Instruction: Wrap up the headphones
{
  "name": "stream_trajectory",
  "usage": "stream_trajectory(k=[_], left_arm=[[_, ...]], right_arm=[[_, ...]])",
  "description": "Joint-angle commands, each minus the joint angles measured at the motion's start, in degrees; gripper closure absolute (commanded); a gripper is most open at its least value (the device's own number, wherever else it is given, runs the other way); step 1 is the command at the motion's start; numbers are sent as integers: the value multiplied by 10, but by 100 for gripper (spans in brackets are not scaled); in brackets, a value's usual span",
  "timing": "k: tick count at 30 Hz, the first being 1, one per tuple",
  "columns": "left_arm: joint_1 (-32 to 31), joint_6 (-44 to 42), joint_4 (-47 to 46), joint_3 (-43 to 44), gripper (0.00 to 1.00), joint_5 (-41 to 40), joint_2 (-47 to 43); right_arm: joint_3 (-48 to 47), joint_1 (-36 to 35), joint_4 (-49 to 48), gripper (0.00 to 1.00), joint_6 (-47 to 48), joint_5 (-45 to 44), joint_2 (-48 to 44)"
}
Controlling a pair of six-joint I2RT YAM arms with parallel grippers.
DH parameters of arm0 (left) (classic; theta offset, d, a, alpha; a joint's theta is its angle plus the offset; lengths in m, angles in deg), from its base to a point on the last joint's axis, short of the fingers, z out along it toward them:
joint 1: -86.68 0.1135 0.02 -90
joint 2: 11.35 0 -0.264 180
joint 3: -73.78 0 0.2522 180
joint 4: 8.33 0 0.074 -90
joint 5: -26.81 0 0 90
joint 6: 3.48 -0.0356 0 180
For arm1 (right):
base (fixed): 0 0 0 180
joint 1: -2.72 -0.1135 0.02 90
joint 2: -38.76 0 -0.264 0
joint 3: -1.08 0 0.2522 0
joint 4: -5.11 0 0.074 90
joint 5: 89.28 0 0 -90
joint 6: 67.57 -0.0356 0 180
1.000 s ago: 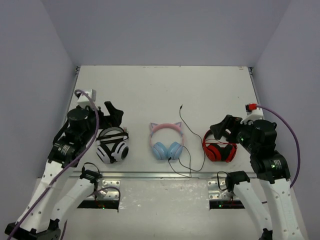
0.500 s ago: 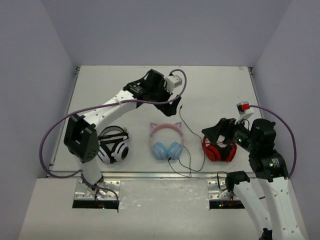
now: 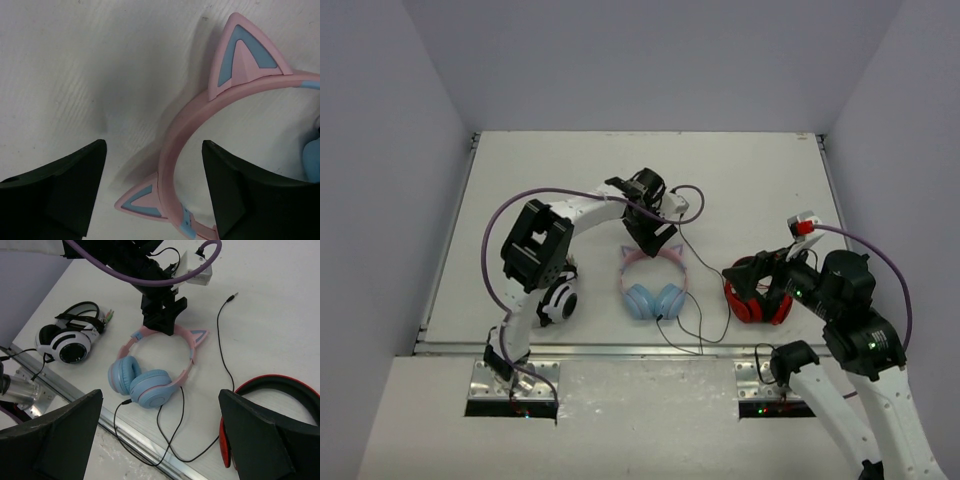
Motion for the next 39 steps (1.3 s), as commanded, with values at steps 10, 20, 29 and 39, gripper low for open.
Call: stream_trajectory(k=[10,20,29,39], left_arm=[[-9,22,-170,-97,52,-47,-8],[-19,67,-135,-112,100,-149,0],[-38,114,-11,-93,99,-496,-79],[-38,221,23,-20,100,-694,-284]], right_arm=[[-1,-14,-44,1,34,-41,-14],[3,-14,-48,1,31,-41,-17],[21,-14,-76,1,11,-44,-6],[101,-14,-326,1,43,76,44]])
